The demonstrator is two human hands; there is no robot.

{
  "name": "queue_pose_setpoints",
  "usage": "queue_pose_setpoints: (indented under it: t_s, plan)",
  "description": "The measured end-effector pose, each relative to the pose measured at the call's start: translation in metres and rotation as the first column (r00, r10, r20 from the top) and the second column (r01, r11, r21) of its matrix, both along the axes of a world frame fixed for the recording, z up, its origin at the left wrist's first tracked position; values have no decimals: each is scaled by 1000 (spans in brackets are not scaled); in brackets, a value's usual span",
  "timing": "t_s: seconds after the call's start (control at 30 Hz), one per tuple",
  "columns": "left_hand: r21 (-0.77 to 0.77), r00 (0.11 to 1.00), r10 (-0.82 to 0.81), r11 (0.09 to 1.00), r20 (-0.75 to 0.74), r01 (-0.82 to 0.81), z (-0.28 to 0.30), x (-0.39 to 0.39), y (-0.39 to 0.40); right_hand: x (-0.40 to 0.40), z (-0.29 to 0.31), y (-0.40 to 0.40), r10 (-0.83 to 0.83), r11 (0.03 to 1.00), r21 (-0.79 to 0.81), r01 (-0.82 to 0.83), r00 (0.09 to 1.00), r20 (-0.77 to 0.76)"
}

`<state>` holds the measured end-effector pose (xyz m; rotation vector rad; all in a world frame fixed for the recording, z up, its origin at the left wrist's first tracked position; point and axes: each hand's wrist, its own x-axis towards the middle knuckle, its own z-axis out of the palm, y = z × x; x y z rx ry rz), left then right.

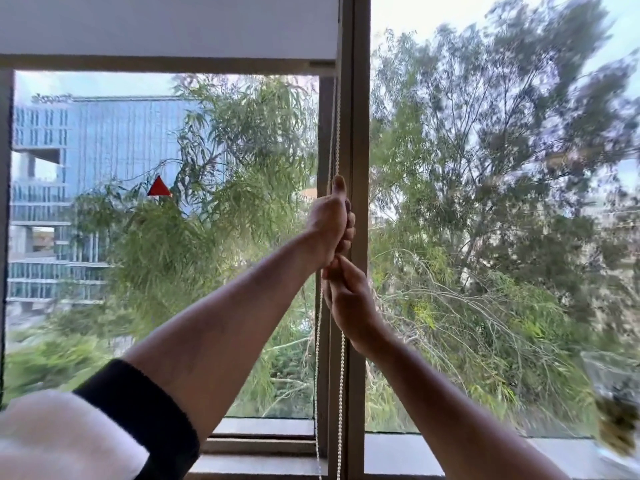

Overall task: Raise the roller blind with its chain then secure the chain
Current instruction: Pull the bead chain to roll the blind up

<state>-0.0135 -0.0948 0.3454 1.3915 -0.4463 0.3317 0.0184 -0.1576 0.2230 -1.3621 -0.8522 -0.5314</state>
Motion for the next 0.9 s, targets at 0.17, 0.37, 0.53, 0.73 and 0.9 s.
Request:
queue_pose_setpoints:
  t_s: [0.17, 0.37, 0.53, 0.73, 0.9]
  plan:
    - [-46, 999, 34, 998, 19, -33, -26, 6, -4, 11, -12, -14, -27, 994, -104, 24, 999, -32]
    - [-94, 987, 88, 993, 135, -76, -38, 12, -1, 10, 16, -26, 34, 985, -167, -38, 999, -25]
    - [-68, 978, 82, 995, 194, -70, -41, 6, -1, -4, 75, -41, 45, 999, -3, -46, 996, -77]
    - [-51, 979, -5, 999, 205, 16, -42, -7, -22, -28, 151, -36, 303, 904, 369, -218, 934, -190]
    - [-25, 971, -10, 1000, 239, 16, -39, -12, -28, -44, 167, -23, 198, 944, 290, -155, 972, -127]
